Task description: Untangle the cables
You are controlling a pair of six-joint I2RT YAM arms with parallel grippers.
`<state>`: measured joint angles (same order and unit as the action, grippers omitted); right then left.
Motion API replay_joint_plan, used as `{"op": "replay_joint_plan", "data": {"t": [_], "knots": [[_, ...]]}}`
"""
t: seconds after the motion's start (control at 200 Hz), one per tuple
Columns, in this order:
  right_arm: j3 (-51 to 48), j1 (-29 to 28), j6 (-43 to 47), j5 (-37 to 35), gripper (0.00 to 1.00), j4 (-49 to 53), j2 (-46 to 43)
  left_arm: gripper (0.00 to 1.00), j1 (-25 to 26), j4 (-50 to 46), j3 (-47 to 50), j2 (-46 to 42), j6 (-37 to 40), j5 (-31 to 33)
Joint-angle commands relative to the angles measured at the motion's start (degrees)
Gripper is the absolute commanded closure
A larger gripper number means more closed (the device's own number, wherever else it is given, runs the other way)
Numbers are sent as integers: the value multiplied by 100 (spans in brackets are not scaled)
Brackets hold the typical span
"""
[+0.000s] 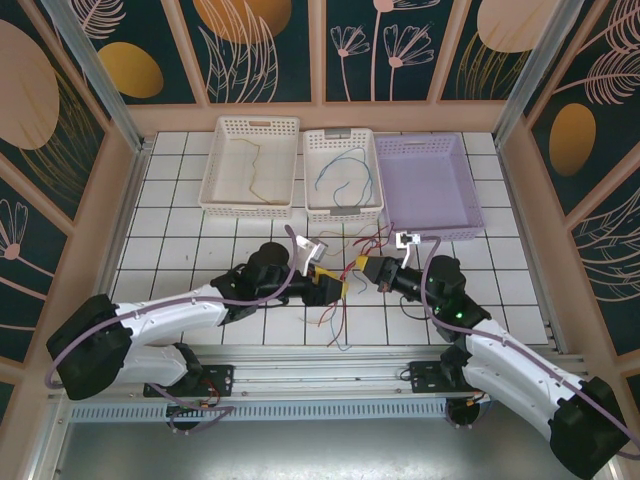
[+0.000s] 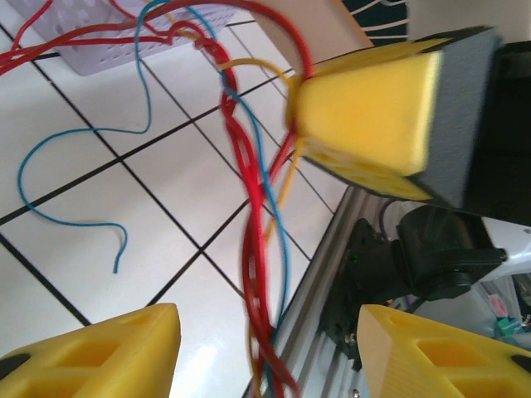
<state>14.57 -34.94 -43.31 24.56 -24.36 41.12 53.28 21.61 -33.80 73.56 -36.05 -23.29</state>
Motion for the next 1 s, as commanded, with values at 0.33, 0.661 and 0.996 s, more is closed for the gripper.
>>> {"op": "replay_joint_plan", "data": {"t": [0.33, 0.661, 0.996], "knots": [[174, -213, 198, 312, 100, -220, 45, 76, 35, 479, 100, 82, -104, 529], [178, -224, 423, -124, 100, 423, -95, 98, 30, 379, 172, -301, -97, 561], [204, -175, 751, -654, 100, 1374, -110, 95, 29, -28, 341, -1080, 34, 771]]}}
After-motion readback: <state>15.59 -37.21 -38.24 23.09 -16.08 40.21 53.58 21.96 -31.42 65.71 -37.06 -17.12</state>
